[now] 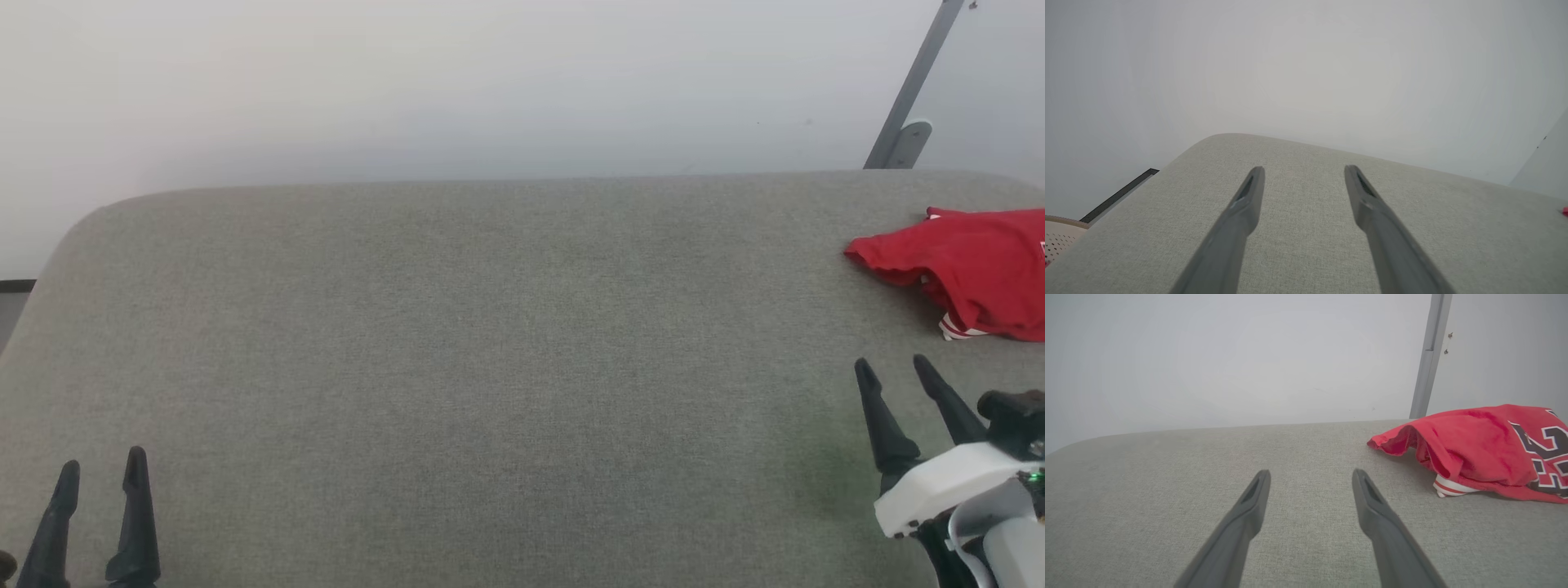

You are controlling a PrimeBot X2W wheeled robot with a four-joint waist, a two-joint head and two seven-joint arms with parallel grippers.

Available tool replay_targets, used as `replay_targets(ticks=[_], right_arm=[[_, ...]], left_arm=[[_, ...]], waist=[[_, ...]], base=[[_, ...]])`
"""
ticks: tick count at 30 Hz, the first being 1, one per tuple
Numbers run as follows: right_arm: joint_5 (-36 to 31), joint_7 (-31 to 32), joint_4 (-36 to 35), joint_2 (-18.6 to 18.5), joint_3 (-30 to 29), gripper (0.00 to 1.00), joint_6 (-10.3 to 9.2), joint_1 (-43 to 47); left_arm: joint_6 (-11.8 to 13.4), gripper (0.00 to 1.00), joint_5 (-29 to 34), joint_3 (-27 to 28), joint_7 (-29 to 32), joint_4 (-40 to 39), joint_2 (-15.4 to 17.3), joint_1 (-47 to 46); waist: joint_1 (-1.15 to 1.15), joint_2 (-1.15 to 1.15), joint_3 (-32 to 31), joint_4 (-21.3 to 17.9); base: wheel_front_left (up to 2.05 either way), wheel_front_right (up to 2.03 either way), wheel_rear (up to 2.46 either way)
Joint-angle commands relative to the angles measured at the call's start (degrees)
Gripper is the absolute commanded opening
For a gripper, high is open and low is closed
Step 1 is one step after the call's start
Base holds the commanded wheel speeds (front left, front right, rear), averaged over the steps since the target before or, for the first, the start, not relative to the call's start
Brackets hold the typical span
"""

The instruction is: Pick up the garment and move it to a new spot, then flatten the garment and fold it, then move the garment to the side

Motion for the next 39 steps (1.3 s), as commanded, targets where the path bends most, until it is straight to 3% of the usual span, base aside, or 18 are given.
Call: replay_targets(ticks=[1, 14, 30, 31, 35, 39], right_arm=[[-0.5, -0.4, -0.6, 0.5, -0.4, 1.0, -0.08, 1.0], [-1.6, -0.4, -3.0, 2.4, -3.6, 1.0, -0.08, 4.3], [-2.5, 0.1, -3.9, 3.6, -3.4, 1.0, -0.07, 3.6], [-2.4, 0.2, -3.9, 3.7, -3.3, 0.0, -0.07, 3.5], [-2.2, 0.3, -2.1, 4.6, -2.7, 0.0, 0.01, 5.4], [2.0, 1.8, -2.6, 5.5, -3.6, 0.0, 0.01, 5.4]], left_arm=[[-0.1, 1.0, -0.5, 0.1, -0.3, -0.1, 0.1, 0.6], [-0.1, 1.0, -0.3, -0.5, -0.3, -0.7, 0.4, 0.9], [-0.1, 1.0, 1.2, -0.1, -0.3, -0.7, -0.4, 0.0], [-0.1, 0.0, 1.3, 0.2, -0.3, -0.9, -0.7, -0.1], [0.0, 0.0, 1.1, -0.5, 0.2, 1.2, -2.3, 0.2], [0.0, 0.0, -3.2, -0.9, 1.7, 2.0, -3.2, -0.9]], waist=[[0.0, -0.01, -0.2, -0.2], [0.0, -0.01, -0.5, -0.8], [0.0, -0.01, -0.5, -1.2], [0.0, -0.01, -0.5, -1.3], [0.0, -0.01, -0.5, -1.3], [0.0, -0.01, -0.5, -1.2]], base=[[0.0, 0.0, 0.0], [0.0, 0.0, 0.0], [0.0, 0.0, 0.0], [0.0, 0.0, 0.0], [0.0, 0.0, 0.0], [0.0, 0.0, 0.0]])
